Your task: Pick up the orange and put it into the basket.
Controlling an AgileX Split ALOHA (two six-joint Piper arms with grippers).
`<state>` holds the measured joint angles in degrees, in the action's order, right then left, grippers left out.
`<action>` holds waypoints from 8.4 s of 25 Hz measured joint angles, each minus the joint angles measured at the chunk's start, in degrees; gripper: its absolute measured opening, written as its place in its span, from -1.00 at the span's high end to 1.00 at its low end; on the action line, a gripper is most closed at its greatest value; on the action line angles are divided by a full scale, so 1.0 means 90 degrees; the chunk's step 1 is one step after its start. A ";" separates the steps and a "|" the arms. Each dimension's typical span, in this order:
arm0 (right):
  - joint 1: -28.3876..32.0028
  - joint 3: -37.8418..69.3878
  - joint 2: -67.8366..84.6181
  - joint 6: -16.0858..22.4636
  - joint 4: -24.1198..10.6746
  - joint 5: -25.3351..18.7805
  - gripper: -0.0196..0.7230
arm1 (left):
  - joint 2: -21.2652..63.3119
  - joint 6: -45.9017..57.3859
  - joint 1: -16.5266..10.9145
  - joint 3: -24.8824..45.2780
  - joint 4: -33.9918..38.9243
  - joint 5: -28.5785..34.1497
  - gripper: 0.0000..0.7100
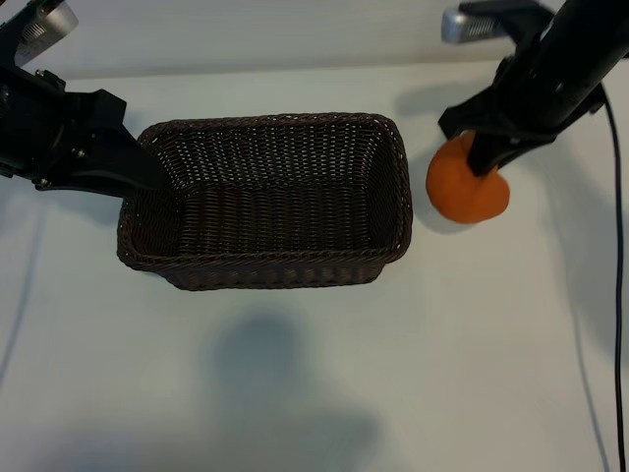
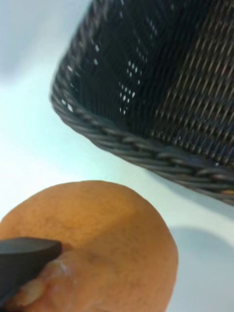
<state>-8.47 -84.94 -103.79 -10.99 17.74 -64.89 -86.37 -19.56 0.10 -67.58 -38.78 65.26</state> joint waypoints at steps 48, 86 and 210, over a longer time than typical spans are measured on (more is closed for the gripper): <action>-0.1236 -0.0142 0.0462 0.0119 0.1283 0.0741 0.77 | 0.0000 0.0025 0.0000 0.0000 0.0000 0.0011 -0.18; -0.1481 -0.0749 -0.1282 -0.0107 0.1213 0.1337 0.77 | 0.0000 -0.0009 0.0000 0.0000 0.0000 0.0005 -0.18; 0.0012 0.0618 0.1498 -0.1946 0.1496 0.0215 -0.25 | 0.0000 -0.0122 0.0000 0.0000 0.0000 -0.0143 -0.18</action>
<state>-8.36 -79.38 -90.31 -28.50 31.21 -62.96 -86.37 -20.66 0.10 -67.58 -38.78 63.97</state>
